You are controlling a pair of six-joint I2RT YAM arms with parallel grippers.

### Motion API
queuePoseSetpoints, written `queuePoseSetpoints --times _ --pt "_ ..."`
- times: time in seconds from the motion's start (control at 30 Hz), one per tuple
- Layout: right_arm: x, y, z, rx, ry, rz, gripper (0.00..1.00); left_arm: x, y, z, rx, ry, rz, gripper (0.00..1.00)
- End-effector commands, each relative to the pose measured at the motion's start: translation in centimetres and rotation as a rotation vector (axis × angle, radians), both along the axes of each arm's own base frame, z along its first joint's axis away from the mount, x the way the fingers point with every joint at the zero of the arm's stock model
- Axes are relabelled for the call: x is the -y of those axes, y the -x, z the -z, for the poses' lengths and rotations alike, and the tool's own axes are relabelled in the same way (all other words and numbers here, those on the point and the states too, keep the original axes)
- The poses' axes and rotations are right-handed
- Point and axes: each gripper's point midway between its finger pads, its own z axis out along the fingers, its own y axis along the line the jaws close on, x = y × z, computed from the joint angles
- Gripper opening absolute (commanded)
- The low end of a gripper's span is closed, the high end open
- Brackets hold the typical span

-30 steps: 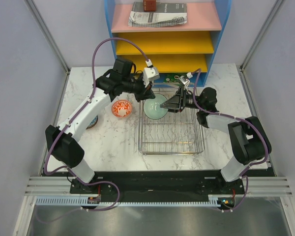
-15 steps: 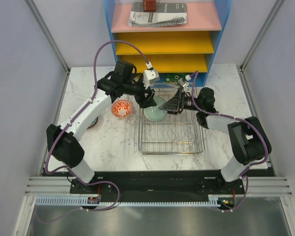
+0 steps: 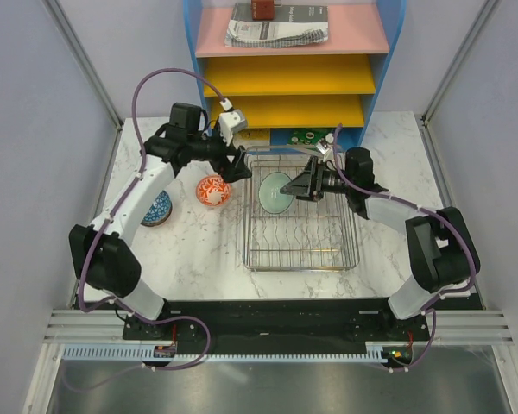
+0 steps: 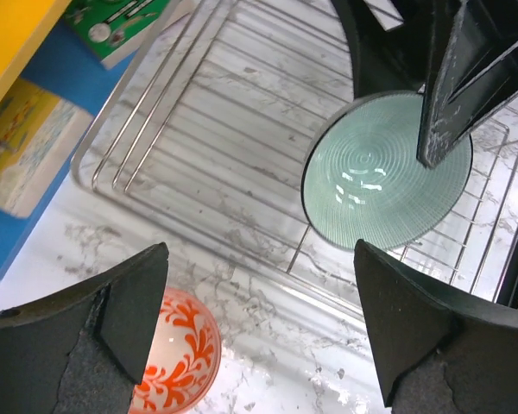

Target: Load the bowls into the dish rack

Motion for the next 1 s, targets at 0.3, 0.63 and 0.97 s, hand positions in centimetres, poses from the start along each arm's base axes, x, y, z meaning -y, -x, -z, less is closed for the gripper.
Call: queuePoseSetpoints --times 0.3,0.63,0.97 --pt "4.7 -7.5 -1.4 0.333 0.497 0.207 0.00 -9.3 1.1 0.6 0.015 -0.039 -0.289 0.94" --pt "10.3 -10.3 1.1 0.453 1.015 0.294 0.00 -15.3 3.0 2.2 0.004 -0.078 -0.498 0.94" --pt "11.4 -11.6 2.4 0.611 1.476 0.301 0.00 -16.9 5.7 2.8 0.011 -0.092 -0.550 0.96"
